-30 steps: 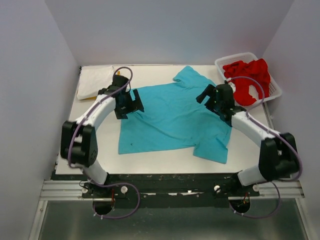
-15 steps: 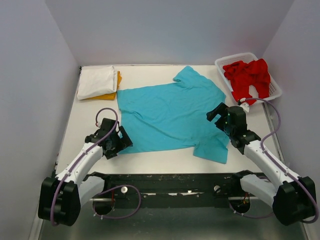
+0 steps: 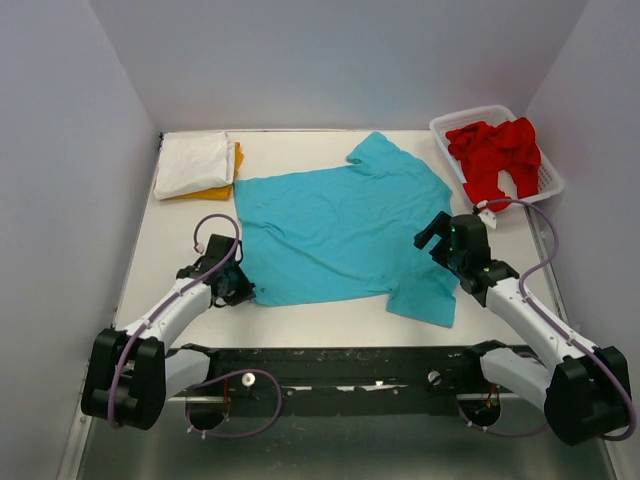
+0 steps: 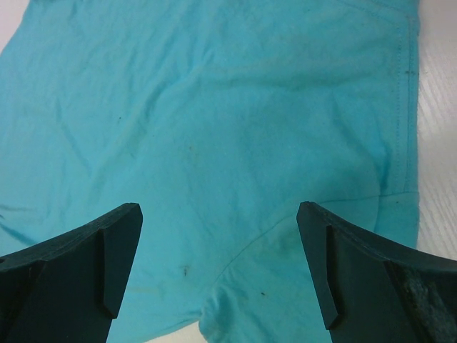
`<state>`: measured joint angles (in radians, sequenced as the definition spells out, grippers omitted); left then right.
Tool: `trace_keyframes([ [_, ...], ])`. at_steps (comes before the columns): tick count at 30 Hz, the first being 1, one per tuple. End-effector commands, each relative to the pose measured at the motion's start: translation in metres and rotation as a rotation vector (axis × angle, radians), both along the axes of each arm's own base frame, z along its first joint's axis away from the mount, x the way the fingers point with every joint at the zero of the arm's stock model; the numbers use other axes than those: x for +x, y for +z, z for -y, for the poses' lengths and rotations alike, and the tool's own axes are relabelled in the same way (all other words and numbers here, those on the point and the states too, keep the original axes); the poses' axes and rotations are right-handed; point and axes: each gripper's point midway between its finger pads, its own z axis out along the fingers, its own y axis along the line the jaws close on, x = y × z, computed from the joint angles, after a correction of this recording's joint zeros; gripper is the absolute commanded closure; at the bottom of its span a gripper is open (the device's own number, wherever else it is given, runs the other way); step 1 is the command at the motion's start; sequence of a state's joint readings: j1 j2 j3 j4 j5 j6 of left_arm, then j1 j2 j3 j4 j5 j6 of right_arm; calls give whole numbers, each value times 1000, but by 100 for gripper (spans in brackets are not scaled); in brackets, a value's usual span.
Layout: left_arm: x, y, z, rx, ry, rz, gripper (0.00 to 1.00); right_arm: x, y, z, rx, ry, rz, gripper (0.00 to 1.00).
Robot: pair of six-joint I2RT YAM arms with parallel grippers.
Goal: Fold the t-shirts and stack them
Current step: Flatten out the tshirt
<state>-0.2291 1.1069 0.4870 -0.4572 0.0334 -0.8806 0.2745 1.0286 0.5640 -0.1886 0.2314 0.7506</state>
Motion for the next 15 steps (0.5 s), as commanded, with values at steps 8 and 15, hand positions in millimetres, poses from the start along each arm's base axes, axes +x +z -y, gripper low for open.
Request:
trace_keyframes([
  [8, 2, 4, -4, 24, -17, 26, 100, -19, -5, 19, -70, -64, -120, 0],
  [15, -9, 14, -17, 74, 15, 20, 100, -73, -26, 22, -114, -18, -392, 3],
])
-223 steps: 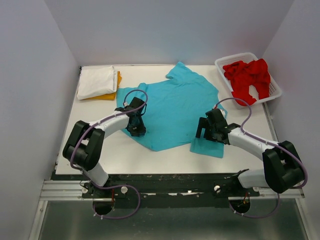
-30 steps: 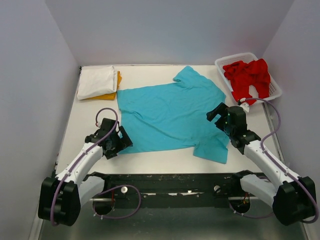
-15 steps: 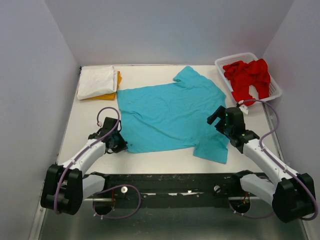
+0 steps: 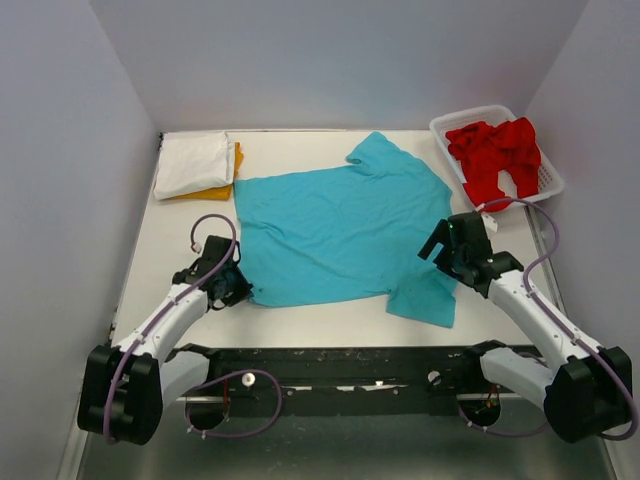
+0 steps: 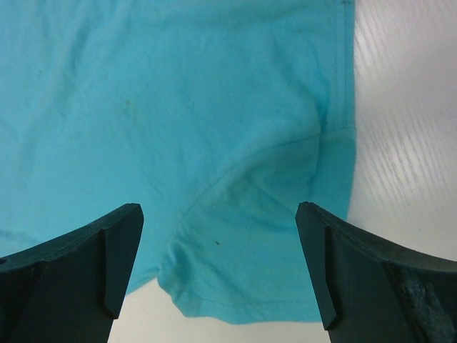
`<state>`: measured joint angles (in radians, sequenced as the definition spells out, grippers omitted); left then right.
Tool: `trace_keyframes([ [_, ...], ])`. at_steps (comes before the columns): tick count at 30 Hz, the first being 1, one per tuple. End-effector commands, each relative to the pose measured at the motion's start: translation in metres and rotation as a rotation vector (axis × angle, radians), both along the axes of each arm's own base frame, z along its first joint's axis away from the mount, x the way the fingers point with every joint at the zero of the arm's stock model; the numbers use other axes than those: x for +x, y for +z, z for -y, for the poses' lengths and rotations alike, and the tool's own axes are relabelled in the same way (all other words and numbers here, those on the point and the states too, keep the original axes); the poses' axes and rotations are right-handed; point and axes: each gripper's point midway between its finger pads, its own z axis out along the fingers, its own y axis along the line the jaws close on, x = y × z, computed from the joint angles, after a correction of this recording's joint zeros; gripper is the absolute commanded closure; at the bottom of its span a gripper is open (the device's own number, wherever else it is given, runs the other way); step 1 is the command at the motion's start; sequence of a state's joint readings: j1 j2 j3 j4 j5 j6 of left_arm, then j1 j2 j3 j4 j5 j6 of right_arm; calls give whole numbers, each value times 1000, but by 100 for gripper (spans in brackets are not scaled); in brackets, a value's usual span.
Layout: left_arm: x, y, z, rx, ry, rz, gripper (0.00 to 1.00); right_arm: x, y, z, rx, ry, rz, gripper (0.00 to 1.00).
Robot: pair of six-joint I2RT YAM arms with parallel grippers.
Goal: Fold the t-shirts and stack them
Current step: Flatten out the tshirt
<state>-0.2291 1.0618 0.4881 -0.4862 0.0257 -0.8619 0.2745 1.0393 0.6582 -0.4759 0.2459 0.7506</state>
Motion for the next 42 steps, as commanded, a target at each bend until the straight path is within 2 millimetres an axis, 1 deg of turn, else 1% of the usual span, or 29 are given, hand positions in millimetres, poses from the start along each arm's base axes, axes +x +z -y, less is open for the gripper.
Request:
trace_keyframes([
  [1, -9, 8, -16, 67, 32, 0, 100, -49, -18, 12, -48, -19, -217, 4],
  [5, -20, 8, -19, 68, 47, -14, 100, -73, -30, 12, -13, -67, -290, 8],
  [7, -23, 8, -20, 67, 52, -11, 100, -77, -28, 4, 37, -74, -303, 9],
  [8, -23, 8, -20, 66, 52, -8, 100, -80, -29, 1, 59, -83, -310, 11],
  [11, -22, 11, -16, 46, 41, 7, 100, -103, -45, -6, 98, -76, -400, 14],
  [13, -18, 12, -12, 27, 30, 25, 100, -117, -58, -5, 82, -86, -447, 15],
  [15, -16, 12, -9, 12, 20, 35, 100, -121, -67, -1, 62, -101, -464, 15],
  [16, -15, 12, -9, 14, 19, 38, 100, -119, -71, 0, 54, -110, -460, 15],
  [19, -14, 10, -9, 18, 10, 38, 100, -116, -83, -4, 72, -111, -454, 17],
  [20, -15, 9, -9, 21, 8, 33, 100, -116, -88, -6, 83, -107, -461, 20],
  [22, -16, 6, -10, 24, 7, 26, 100, -118, -97, -11, 98, -87, -475, 30],
  [23, -16, 5, -9, 23, 6, 27, 100, -118, -100, -12, 100, -83, -477, 43],
  [24, -16, 6, -5, -1, -7, 22, 100, -119, -101, -13, 100, -77, -485, 54],
  [26, -16, 5, -2, -12, -13, 19, 100, -122, -96, -14, 97, -65, -495, 69],
  [28, -15, 6, -2, -12, -12, 19, 100, -123, -86, -16, 98, -41, -485, 86],
  [30, -12, 5, -1, -14, -11, 29, 100, -127, -76, -16, 95, -21, -477, 99],
  [34, -13, 6, 1, -29, -11, 26, 100, -143, -56, -28, 138, 34, -520, 99],
  [38, -26, 5, -4, -16, 6, -4, 100, -156, -30, -31, 106, 33, -478, 99],
  [40, -32, 4, -8, -3, 21, -8, 100, -164, -22, -34, 136, 30, -472, 99],
  [42, -36, 5, -10, -2, 26, 2, 100, -171, -21, -35, 159, 35, -477, 99],
])
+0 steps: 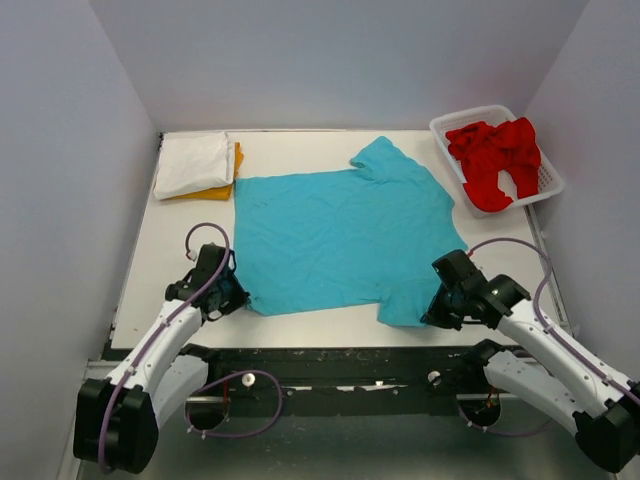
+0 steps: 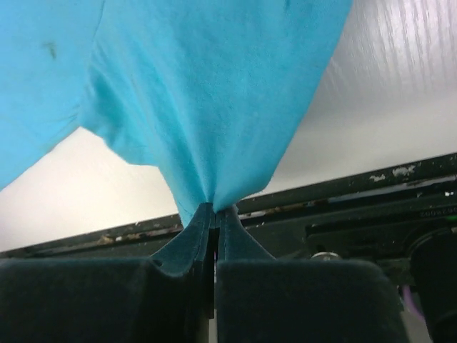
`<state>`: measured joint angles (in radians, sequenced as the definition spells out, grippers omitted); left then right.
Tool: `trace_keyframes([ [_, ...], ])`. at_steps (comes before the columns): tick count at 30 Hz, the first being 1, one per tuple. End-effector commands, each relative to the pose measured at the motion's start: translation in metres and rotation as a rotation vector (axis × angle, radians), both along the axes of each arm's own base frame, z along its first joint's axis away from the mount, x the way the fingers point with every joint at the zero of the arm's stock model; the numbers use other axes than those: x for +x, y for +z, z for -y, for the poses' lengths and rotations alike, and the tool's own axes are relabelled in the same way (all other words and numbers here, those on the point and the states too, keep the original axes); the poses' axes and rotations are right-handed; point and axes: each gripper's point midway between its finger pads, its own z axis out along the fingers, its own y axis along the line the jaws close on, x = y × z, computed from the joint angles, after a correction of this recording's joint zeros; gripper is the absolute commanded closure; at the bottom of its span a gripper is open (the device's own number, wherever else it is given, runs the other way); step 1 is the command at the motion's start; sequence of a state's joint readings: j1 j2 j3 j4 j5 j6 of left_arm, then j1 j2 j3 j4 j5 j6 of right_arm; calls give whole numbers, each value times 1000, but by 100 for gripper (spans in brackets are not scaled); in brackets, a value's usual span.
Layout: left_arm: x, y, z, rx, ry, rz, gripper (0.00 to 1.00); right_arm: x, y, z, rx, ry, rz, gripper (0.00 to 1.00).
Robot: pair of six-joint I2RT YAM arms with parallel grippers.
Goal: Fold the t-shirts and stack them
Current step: Flatten out the tshirt, then fold the flattened tshirt in 1/3 of the way
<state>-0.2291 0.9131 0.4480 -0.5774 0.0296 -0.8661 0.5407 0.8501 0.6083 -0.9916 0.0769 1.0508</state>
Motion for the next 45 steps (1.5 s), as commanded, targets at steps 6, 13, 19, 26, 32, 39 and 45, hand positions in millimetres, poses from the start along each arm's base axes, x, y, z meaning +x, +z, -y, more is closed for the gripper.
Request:
trace_keyframes([
  [6, -21, 0, 3, -69, 19, 42, 100, -22, 9, 3, 29, -24, -26, 99],
  [13, -8, 7, 13, -94, -20, 44, 100, 52, 35, -33, 100, 52, 240, 99],
  [19, 12, 14, 17, -111, 2, 35, 100, 124, 63, -48, 25, 53, 418, 99],
  [26, 40, 37, 6, -65, 46, 72, 100, 190, 91, -43, 18, -54, 577, 99],
  [32, 58, 45, -7, -36, 77, 68, 100, 229, 106, -23, 33, -142, 655, 99],
  [39, 80, 55, -20, -20, 113, 92, 100, 260, 115, -12, 6, -159, 694, 99],
  [45, 100, 57, -26, -8, 109, 83, 100, 275, 115, -12, -10, -133, 721, 99],
])
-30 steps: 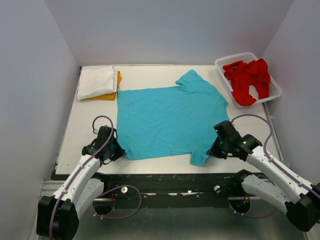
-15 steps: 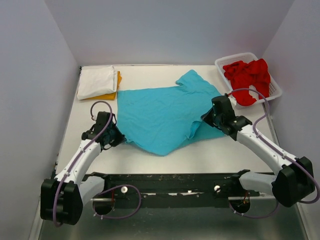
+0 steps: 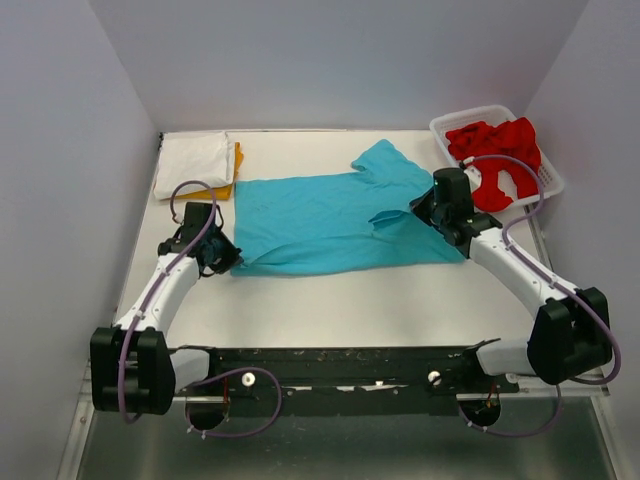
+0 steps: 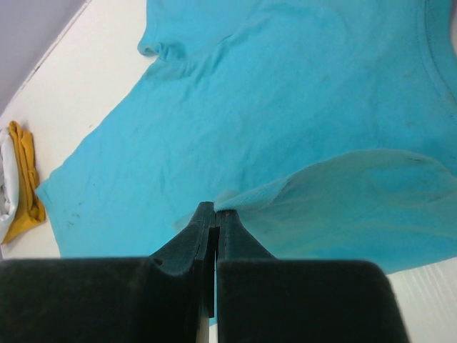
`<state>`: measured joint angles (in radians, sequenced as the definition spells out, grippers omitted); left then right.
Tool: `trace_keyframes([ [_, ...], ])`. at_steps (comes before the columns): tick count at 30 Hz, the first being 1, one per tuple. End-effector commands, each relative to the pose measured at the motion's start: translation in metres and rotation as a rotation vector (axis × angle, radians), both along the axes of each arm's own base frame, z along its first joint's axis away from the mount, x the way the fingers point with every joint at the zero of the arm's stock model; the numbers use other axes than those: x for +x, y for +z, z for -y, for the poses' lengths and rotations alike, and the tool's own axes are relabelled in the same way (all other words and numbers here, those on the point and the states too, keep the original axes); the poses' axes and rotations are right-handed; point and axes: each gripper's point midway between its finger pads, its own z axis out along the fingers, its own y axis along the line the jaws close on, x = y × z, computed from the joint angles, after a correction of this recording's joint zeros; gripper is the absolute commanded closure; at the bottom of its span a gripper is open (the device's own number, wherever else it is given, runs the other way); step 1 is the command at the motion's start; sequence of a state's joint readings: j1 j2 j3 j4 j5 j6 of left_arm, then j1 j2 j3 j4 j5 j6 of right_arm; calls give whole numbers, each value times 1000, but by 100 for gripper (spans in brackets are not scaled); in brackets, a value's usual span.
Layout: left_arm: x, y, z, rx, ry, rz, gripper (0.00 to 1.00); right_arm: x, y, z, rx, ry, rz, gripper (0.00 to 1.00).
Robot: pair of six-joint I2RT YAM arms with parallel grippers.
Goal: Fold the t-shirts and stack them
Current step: Fold the flattened tshirt in 1/3 of the way
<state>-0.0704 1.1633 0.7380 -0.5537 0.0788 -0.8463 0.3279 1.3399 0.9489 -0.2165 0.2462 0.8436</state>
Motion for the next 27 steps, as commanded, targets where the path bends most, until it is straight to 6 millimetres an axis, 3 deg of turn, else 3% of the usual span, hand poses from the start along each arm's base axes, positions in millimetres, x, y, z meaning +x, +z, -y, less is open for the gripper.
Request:
trace_keyframes([
  [1, 22, 6, -9, 34, -6, 19, 100, 22, 15, 4, -31, -6, 72, 99],
  [6, 30, -5, -14, 38, 12, -19, 100, 37, 12, 4, -58, 13, 83, 99],
  [12, 36, -19, -17, 27, 27, -58, 99, 54, -11, 8, -53, -15, 28, 99],
  [14, 40, -21, -18, 23, 29, -67, 83, 60, -23, 13, -36, -56, 6, 99],
  [18, 51, -19, -23, 48, 55, -71, 69, 88, -38, 32, 37, -208, 23, 99],
  [19, 56, -15, -35, 59, 93, -67, 65, 99, -39, 30, 78, -207, 16, 92],
  [21, 61, -2, -49, 108, 145, -55, 45, 116, -32, 23, 116, -148, 7, 51],
  [22, 60, 5, -53, 124, 161, -50, 4, 121, -27, 22, 104, -139, 8, 34],
  [24, 62, 24, -56, 135, 168, -7, 2, 123, -19, 22, 61, -104, 10, 22],
  [27, 61, 45, -41, 77, 121, 69, 2, 112, -7, 23, -3, -35, 15, 17],
])
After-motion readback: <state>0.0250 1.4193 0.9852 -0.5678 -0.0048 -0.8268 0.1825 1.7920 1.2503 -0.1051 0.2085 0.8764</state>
